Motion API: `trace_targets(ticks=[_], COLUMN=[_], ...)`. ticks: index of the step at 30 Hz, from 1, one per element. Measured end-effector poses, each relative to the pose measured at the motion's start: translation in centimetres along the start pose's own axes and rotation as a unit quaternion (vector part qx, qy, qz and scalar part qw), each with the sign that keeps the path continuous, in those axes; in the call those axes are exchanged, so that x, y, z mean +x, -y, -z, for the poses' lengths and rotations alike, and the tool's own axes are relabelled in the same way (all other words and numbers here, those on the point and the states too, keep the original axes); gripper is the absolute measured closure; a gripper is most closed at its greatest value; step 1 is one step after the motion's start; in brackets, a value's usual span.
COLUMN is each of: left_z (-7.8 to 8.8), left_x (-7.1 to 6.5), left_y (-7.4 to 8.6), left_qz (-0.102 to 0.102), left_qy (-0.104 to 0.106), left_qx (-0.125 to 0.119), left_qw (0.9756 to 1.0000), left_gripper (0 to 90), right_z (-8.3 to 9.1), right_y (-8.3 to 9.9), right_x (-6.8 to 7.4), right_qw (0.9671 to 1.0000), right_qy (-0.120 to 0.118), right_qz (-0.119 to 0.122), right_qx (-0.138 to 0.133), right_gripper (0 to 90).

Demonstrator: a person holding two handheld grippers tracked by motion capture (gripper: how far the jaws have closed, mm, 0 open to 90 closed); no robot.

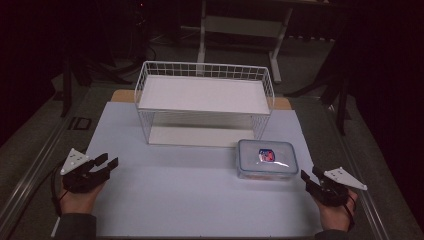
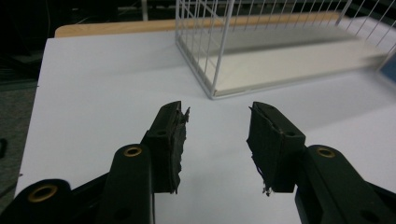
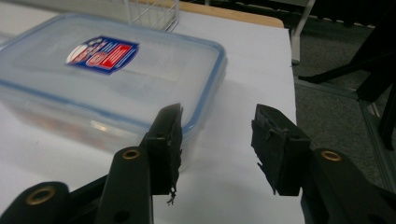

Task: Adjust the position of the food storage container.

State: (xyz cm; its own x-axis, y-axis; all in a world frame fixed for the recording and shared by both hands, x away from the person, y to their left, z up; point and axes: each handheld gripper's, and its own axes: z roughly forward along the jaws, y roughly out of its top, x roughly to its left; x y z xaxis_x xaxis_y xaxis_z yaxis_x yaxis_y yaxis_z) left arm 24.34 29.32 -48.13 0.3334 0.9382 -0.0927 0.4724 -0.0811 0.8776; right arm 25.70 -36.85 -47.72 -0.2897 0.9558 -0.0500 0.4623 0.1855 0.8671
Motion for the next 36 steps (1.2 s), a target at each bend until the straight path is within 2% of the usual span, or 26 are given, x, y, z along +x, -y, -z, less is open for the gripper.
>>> trace_targets(ticks=[3,8,11,12,13,15,16,18,19,22,27,36], left_z=[-0.4,-0.3,-0.3,-0.3,-0.3,-0.4,-0.4,-0.4,-0.4,-0.3,-0.2,0.0], left_x=[0.1,0.2,0.2,0.1,0.1,0.0,0.0,-0.1,-0.2,-0.3,-0.4,-0.2], left_y=[0.0,-0.1,-0.1,-0.1,0.0,0.0,0.0,0.0,0.0,0.0,0.1,0.2], left_qz=[-0.012,-0.012,-0.01,-0.011,-0.011,-0.011,-0.012,-0.014,-0.016,-0.022,-0.025,-0.017], left_qy=[-0.004,-0.006,-0.009,-0.011,-0.013,-0.012,-0.013,-0.013,-0.013,-0.013,-0.016,-0.021], left_qx=[0.005,-0.002,-0.005,-0.004,-0.004,-0.003,-0.003,-0.003,-0.002,-0.003,-0.004,-0.007], left_qw=[0.9999,0.9999,0.9999,0.9999,0.9998,0.9999,0.9998,0.9998,0.9998,0.9997,0.9995,0.9996], left_gripper=[55.9,55.8,55.3,55.2,55.2,54.9,54.9,54.9,54.8,54.9,54.8,54.1], right_z=[-0.1,-0.1,-0.6,-0.8,-0.8,-1.3,-1.3,-1.9,-2.2,-3.3,-5.2,-7.3], right_y=[-0.2,-0.4,-1.1,-1.3,-1.3,-1.8,-1.8,-2.5,-2.6,-3.0,-3.1,-3.9], right_x=[-0.3,-0.3,-0.4,-0.5,-0.5,-0.7,-0.7,-0.9,-1.0,-1.2,-1.5,-2.6], right_qw=[0.9999,0.9998,0.9996,0.9996,0.9996,0.9994,0.9994,0.9994,0.9995,0.999,0.9988,0.9972], right_qy=[0.001,-0.001,-0.003,-0.005,-0.005,-0.018,-0.018,-0.017,-0.015,-0.015,-0.004,0.0], right_qz=[-0.011,-0.015,-0.027,-0.027,-0.027,-0.03,-0.03,-0.03,-0.027,-0.04,-0.037,-0.06], right_qx=[-0.005,-0.01,-0.011,-0.007,-0.007,-0.003,-0.003,0.003,0.005,0.013,0.032,0.044], right_gripper=[54.4,55.2,64.6,68.6,68.6,78.6,78.6,88.1,89.7,90.0,90.0,90.0])
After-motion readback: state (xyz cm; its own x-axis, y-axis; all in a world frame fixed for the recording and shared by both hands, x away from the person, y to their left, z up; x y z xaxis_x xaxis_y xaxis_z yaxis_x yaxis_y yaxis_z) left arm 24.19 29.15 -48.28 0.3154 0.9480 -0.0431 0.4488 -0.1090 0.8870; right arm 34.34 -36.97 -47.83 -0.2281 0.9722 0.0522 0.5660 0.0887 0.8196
